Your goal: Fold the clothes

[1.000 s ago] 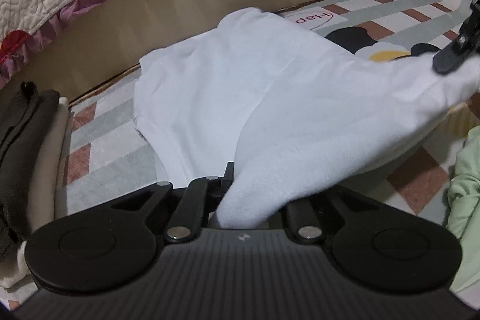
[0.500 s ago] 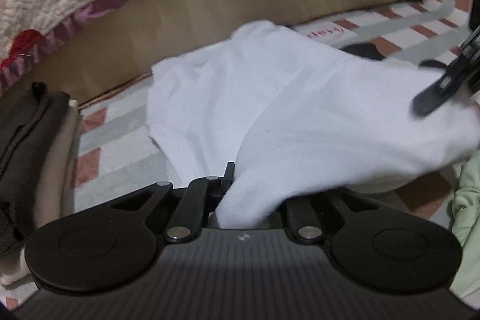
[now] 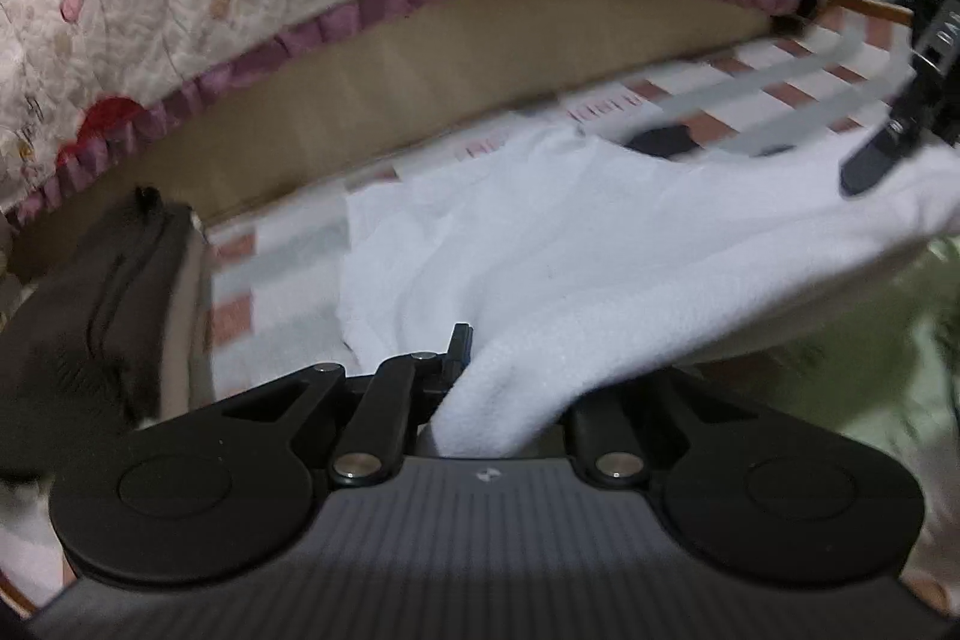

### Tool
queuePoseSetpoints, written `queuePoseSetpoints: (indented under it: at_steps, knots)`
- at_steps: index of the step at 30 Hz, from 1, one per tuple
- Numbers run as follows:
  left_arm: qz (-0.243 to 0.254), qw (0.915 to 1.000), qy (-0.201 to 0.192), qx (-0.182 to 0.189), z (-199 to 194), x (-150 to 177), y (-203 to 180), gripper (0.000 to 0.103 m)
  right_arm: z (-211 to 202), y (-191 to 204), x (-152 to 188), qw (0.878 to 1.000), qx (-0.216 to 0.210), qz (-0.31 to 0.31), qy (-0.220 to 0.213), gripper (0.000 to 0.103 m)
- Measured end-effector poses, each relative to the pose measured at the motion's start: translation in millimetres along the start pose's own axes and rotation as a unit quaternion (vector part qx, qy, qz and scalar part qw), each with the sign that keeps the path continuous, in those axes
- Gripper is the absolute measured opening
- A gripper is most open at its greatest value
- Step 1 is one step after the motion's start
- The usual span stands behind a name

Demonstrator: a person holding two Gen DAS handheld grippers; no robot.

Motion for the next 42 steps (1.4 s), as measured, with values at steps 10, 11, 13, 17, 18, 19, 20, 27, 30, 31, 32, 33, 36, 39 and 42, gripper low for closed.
queuePoseSetpoints:
  at_steps: [10,11,13,17,18,19,20,27,30,31,32,33,36,39,42]
  knots:
    - [-0.013,0.9994,0.026,0.018,28.0,-13.1,15.6,0.025,2.5,-27.3,-14.8,0.993,0.023,0.115,0.008,0.015]
    - [-0.005,0.9992,0.03,0.025,32.7,-18.2,20.5,0.025,1.1,-26.7,-24.0,0.993,0.026,0.117,0.005,0.015]
    - [0.01,0.9985,0.039,0.038,42.1,-28.5,30.4,0.026,-1.6,-25.6,-42.4,0.992,0.033,0.12,-0.003,0.015]
    - [0.076,0.9952,0.053,0.034,63.9,-54.0,45.2,0.026,0.1,-18.4,-87.7,0.991,0.075,0.108,-0.007,0.015]
    - [0.097,0.9934,0.055,0.028,69.7,-61.2,48.2,0.026,2.0,-16.4,-99.6,0.991,0.086,0.102,-0.006,0.015]
    - [0.109,0.9919,0.059,0.028,76.8,-67.7,52.5,0.026,4.4,-17.0,-110.0,0.991,0.091,0.098,-0.006,0.015]
    - [0.113,0.991,0.063,0.034,84.9,-73.6,58.1,0.026,6.9,-17.9,-120.2,0.991,0.096,0.094,-0.006,0.015]
    - [0.128,0.9846,0.099,0.065,175.1,-105.9,105.1,0.042,30.0,-47.0,-190.8,0.985,0.133,0.113,-0.009,0.016]
    - [0.084,0.9903,0.105,0.035,227.9,-101.9,128.3,0.043,51.5,-82.2,-219.8,0.976,0.152,0.158,-0.02,0.016]
    - [0.068,0.9916,0.108,0.024,242.0,-99.0,134.3,0.024,60.3,-96.0,-227.7,0.974,0.153,0.168,-0.021,0.016]
    - [0.061,0.9928,0.102,0.017,248.8,-95.3,134.9,0.017,69.5,-104.9,-234.8,0.975,0.152,0.163,-0.019,0.016]
    - [0.062,0.9941,0.088,0.013,251.6,-91.9,131.9,0.016,78.9,-112.6,-240.1,0.977,0.147,0.151,-0.007,0.016]
    - [0.039,0.9975,0.058,0.006,259.7,-81.5,131.2,0.016,83.6,-136.5,-244.9,0.973,0.128,0.19,-0.011,0.016]
    - [-0.014,0.9986,0.036,0.035,258.6,-79.0,149.3,0.017,80.3,-140.8,-242.9,0.972,0.109,0.209,-0.013,0.016]
    - [-0.06,0.9973,0.004,0.042,255.2,-84.1,171.4,0.024,83.9,-126.9,-249.1,0.977,0.13,0.17,-0.01,0.02]
Point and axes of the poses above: each gripper's, at about its wrist camera, not at the fingertips, and z roughly the way its jaws point, y to its left, x to its underside, the point moved 4 cm from there along z, roughly the way its jaws point, and after that the axes turned 8 degrees about x, right-handed, at the moved point
